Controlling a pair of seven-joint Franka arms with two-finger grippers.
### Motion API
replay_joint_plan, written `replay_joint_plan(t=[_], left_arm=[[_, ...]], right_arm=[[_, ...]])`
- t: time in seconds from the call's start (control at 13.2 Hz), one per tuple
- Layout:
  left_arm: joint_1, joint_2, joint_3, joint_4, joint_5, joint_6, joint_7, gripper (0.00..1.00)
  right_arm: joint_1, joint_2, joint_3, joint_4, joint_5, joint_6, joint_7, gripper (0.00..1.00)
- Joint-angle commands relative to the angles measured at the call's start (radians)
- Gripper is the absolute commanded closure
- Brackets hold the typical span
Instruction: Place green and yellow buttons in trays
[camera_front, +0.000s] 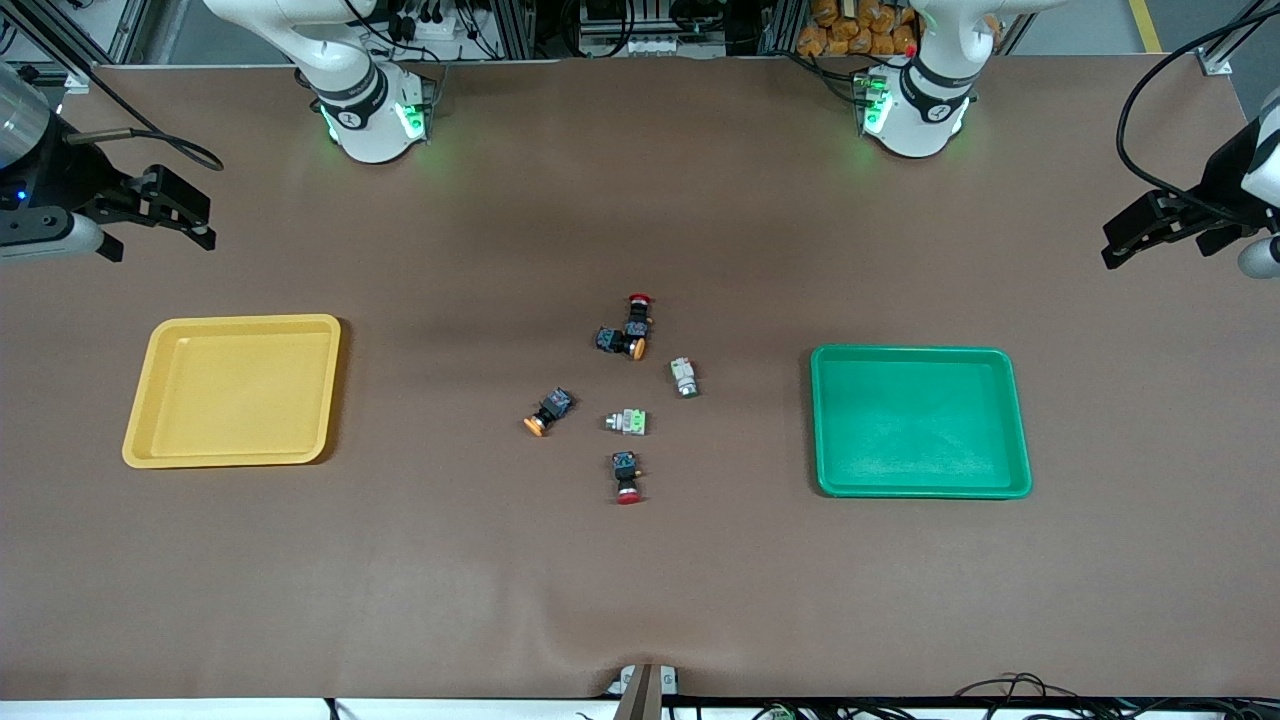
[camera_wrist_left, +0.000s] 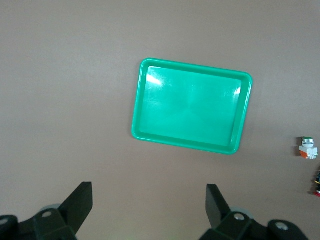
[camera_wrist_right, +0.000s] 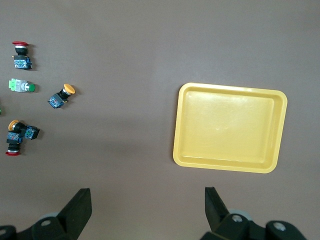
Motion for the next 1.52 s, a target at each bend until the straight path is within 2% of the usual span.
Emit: replay_joint_plan(t=[0.0, 0.53, 0.83, 1.14, 1.44], left_arm=[[-0.01, -0.007, 0.012, 0.007, -0.018, -0.02, 0.023, 0.0], [-0.013, -0.004, 0.002, 0.015, -0.027, -0.063, 0.023, 0.0], [-0.015, 0.049, -0.082, 0.004, -0.028, -0.049, 0.003, 0.0], [-0.038, 0.184, -0.198, -0.01, -0.028, 0.069, -0.032, 0.0], [-0.168, 0.299, -0.214, -0.049, -0.016, 0.227, -0.279, 0.0]], right_arm=[[-0.019, 0.005, 0.01, 0.013, 0.014, -0.01, -0.01, 0.0], [-0.017, 0.006, 0.01, 0.013, 0.014, -0.009, -0.01, 0.0], [-0.016, 0.006, 0.01, 0.013, 0.014, -0.006, -0.01, 0.0], [-0.014, 0.006, 0.01, 0.013, 0.014, -0.005, -0.01, 0.0], [-0.016, 0.006, 0.01, 0.013, 0.014, -0.006, -0.01, 0.0]])
